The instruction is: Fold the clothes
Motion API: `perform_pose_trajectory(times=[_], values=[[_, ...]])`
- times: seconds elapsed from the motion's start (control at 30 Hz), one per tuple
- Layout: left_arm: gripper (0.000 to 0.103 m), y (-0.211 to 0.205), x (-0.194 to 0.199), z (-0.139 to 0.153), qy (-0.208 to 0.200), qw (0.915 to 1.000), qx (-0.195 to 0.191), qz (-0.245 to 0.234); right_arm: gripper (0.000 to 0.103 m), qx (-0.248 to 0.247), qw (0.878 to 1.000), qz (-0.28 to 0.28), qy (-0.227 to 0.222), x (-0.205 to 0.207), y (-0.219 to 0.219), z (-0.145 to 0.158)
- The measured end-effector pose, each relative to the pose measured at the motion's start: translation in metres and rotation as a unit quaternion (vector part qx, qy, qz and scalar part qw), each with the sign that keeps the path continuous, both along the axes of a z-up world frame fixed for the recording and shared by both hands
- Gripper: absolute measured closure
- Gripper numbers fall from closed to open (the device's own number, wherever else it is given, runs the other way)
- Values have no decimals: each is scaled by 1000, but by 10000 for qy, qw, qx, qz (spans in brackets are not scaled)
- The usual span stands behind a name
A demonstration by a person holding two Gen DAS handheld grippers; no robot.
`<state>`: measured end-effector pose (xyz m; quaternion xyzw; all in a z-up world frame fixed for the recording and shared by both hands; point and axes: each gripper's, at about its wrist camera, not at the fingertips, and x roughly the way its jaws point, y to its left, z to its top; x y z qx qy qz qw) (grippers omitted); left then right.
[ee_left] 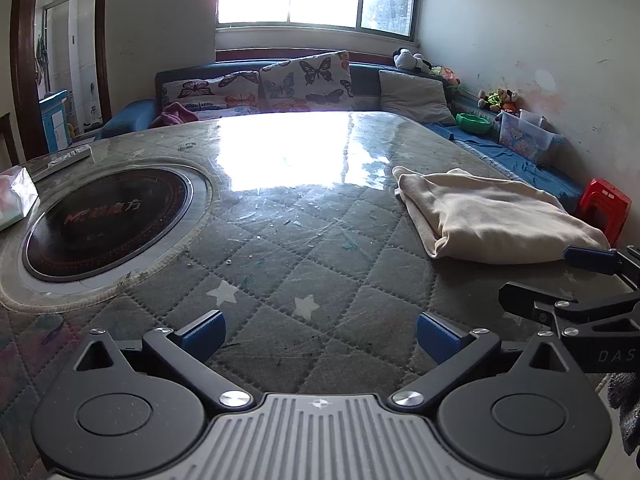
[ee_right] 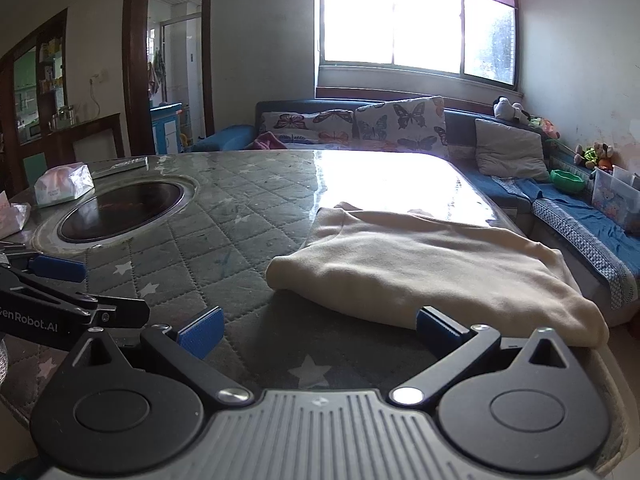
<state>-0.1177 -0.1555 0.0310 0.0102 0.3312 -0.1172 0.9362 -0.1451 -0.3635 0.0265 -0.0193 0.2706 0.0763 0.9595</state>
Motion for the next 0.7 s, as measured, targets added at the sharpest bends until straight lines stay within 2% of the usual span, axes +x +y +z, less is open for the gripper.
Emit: perform_pose_trajectory(times=[0.37, 0.7], values=[[0, -13, -4, 1, -38, 9998, 16, -210, 0, 178, 9991, -385, 74, -13, -10, -5], [0, -24, -6, 1, -87, 9993, 93, -362, 0, 94, 9980, -616, 47, -16, -16, -6]])
